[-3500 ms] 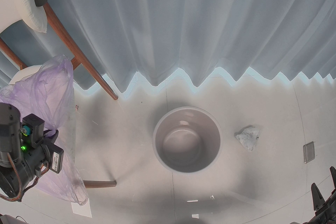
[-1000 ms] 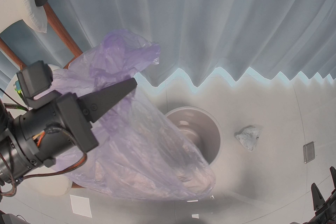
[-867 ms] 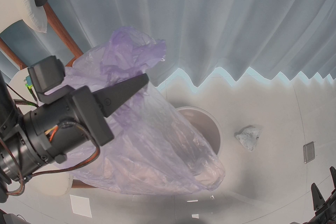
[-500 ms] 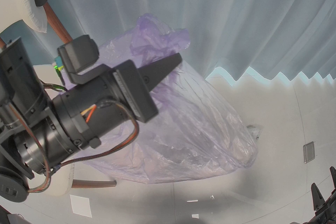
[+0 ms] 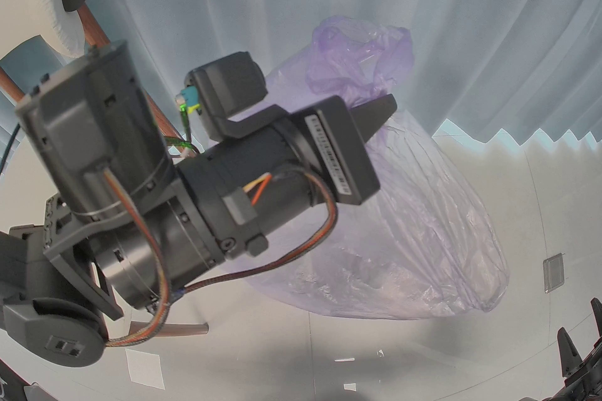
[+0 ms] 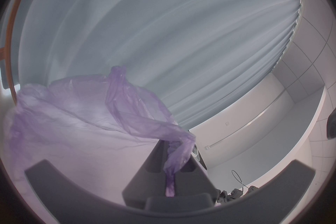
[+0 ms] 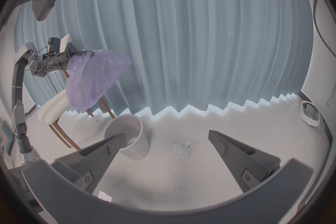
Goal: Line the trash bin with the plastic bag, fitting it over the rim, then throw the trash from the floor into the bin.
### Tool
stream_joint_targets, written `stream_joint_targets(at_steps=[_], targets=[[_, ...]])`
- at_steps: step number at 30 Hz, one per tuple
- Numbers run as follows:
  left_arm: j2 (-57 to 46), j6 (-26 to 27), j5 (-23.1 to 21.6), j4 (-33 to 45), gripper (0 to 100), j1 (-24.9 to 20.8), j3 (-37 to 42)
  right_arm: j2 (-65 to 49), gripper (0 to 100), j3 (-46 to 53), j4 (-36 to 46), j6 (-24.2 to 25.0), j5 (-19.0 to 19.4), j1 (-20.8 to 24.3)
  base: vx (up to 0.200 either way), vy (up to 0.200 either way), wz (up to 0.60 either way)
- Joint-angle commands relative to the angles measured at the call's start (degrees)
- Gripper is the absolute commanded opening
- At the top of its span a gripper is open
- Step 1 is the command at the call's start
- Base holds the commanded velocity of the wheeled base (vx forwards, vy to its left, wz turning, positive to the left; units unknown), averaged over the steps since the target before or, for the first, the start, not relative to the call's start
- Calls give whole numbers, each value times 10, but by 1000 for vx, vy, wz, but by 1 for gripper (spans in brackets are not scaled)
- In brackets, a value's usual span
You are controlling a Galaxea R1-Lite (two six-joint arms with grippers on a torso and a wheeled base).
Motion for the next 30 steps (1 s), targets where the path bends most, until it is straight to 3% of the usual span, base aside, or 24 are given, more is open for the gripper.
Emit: stream_joint_targets(at_steps=[1,30], targets=[[26,0,0,-1,0,-5,-9,-10,100,10,0,0,0,1,0,0,0],[94,9,13,0,0,42,34,-10,100,10,-1,0,0,0,0,0,0]])
